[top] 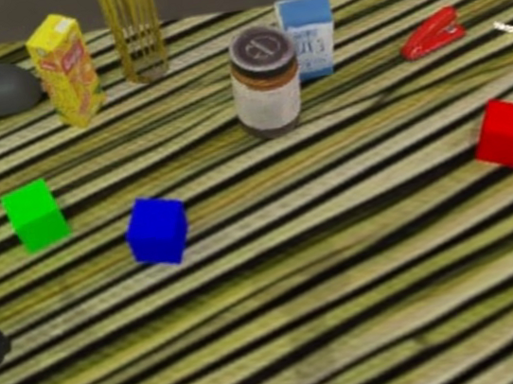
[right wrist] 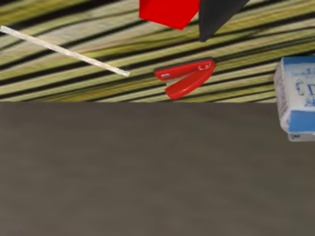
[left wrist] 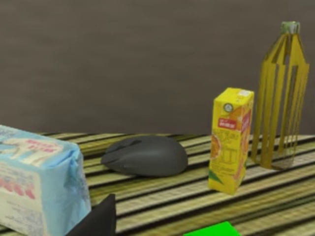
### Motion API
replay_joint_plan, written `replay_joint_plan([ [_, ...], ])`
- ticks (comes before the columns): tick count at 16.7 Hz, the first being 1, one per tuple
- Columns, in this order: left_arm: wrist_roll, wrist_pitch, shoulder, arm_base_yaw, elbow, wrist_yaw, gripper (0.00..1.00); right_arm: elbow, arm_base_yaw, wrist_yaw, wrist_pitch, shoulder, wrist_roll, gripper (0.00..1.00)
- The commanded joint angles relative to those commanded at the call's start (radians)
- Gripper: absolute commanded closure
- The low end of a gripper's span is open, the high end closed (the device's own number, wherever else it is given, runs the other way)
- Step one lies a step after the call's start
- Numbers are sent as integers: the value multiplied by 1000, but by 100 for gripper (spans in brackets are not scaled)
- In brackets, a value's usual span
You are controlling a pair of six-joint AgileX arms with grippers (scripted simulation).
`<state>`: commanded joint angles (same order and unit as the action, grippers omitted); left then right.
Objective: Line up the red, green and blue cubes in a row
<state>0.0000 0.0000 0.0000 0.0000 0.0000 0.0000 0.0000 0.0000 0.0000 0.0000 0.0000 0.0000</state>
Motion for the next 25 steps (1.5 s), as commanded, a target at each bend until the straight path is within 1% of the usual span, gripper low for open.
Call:
replay_joint_plan([
  [3,0,0,0,0,0,0,0,9,0,0,-6,9,-5,0],
  [5,0,0,0,0,0,0,0,60,1,2,-36,59,-34,0],
  [9,0,0,0,0,0,0,0,278,12,3,-173,286,-151,0],
  [13,0,0,0,0,0,0,0,606,31,1,-389,663,-326,0],
  [21,0,0,0,0,0,0,0,1361,71,2,-899,1610,-724,0],
  [25,0,0,0,0,0,0,0,1685,86,4,-1098,1993,-887,0],
])
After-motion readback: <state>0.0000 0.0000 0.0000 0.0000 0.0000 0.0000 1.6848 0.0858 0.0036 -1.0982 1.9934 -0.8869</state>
